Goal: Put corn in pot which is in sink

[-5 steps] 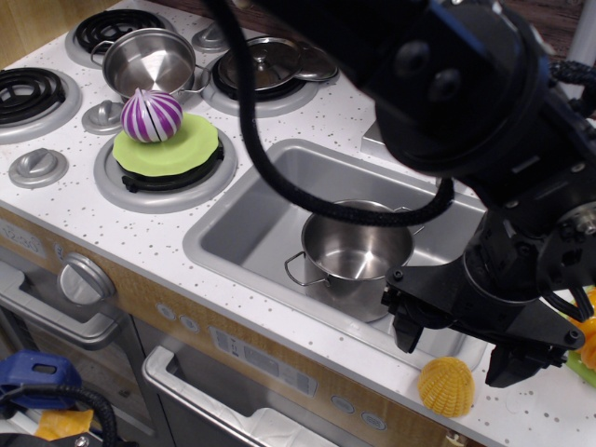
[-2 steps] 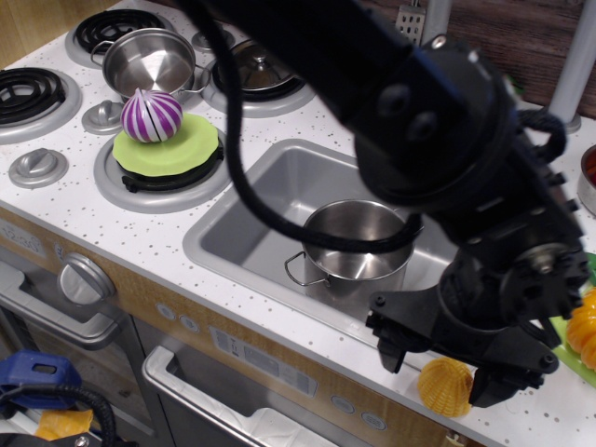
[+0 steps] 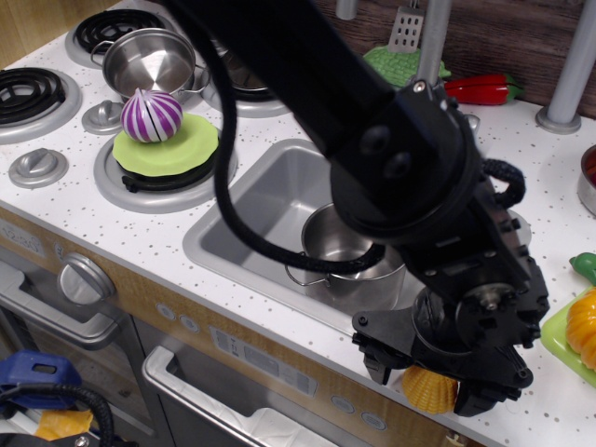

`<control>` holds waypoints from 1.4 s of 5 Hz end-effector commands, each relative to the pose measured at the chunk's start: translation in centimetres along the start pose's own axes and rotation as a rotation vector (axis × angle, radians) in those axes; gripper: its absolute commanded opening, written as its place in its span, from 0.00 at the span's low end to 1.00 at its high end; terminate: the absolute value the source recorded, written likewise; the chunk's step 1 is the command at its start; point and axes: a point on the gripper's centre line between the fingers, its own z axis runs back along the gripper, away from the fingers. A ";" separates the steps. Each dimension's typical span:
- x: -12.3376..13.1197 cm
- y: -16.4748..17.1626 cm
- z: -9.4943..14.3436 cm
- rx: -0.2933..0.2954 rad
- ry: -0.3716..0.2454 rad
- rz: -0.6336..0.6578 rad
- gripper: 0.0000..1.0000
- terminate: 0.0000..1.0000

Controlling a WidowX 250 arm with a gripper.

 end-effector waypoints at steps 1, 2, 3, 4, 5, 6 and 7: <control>1.0 -0.2 0.2 -0.029 -0.020 0.010 0.00 0.00; 1.6 0.0 0.9 -0.002 -0.018 -0.024 0.00 0.00; 2.7 1.0 1.8 -0.004 -0.001 -0.085 0.00 0.00; 5.2 2.5 2.8 0.014 0.021 -0.178 0.00 0.00; 7.3 4.6 2.8 0.005 -0.004 -0.294 0.00 0.00; 8.4 5.9 1.6 0.019 -0.100 -0.390 0.00 0.00; 9.5 7.0 0.6 0.022 -0.140 -0.465 0.00 0.00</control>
